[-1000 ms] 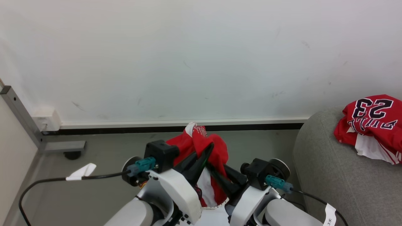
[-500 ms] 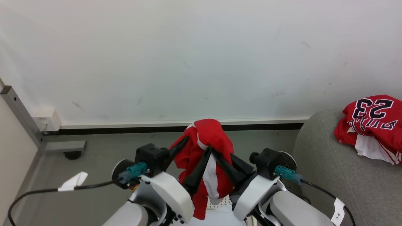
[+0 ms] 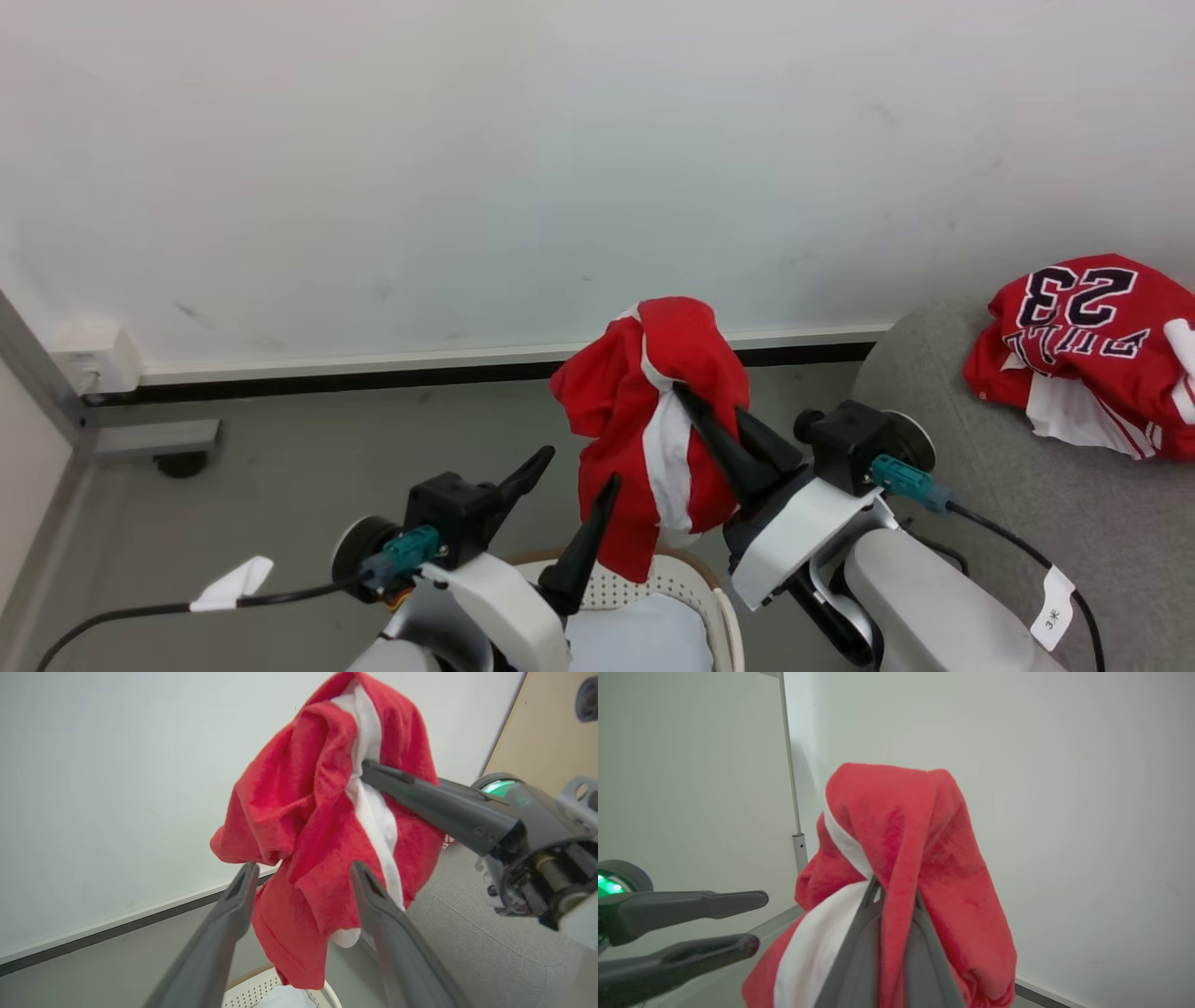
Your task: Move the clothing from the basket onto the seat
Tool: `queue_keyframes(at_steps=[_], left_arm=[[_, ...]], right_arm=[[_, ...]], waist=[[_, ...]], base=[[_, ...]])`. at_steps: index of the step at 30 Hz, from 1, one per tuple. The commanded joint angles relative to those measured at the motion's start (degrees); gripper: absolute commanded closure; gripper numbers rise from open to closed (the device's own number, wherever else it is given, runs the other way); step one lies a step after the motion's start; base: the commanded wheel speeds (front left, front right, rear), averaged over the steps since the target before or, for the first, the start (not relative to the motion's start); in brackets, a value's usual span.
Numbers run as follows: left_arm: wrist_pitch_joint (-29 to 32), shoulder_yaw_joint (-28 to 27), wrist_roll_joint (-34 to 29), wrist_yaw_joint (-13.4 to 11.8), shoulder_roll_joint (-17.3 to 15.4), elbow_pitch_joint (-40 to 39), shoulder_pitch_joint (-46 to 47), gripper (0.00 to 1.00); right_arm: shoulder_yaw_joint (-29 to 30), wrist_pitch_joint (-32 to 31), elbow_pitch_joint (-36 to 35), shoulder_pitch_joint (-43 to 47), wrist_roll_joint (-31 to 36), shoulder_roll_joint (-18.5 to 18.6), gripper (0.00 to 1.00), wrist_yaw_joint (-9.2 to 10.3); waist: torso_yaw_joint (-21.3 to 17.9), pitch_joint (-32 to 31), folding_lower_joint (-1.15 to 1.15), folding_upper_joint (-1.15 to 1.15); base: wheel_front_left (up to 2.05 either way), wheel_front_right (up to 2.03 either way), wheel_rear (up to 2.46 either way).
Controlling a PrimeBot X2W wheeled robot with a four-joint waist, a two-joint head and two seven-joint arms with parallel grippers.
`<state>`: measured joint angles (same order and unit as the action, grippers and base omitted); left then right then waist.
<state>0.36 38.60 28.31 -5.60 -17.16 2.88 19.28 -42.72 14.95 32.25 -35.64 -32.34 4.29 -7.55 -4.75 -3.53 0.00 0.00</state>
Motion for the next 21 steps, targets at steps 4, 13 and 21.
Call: queue_keyframes(at_steps=[4, 13, 21], left_arm=[[-1.0, -0.3, -0.1, 0.0, -0.3, 0.0, -0.1, 0.0], [-2.4, 0.0, 0.1, 0.3, 0.4, -0.3, 0.7, 0.0], [-3.0, 1.0, -0.1, 0.9, 1.3, -0.6, 1.8, 0.0]], right_arm=[[1.3, 0.1, -0.5, -0.8, 0.8, 0.9, 1.0, 0.13], [4.2, 0.1, -1.5, -0.5, 2.5, 3.9, 1.0, 0.13], [7.7, 0.1, -3.7, 1.2, 3.5, 8.1, 1.0, 0.13]], waist=[[-3.3, 1.1, 0.0, 0.0], [-12.4, 3.2, 0.0, 0.0], [-19.3, 5.3, 0.0, 0.0]], base=[[0.0, 0.0, 0.0], [0.0, 0.0, 0.0], [0.0, 0.0, 0.0]])
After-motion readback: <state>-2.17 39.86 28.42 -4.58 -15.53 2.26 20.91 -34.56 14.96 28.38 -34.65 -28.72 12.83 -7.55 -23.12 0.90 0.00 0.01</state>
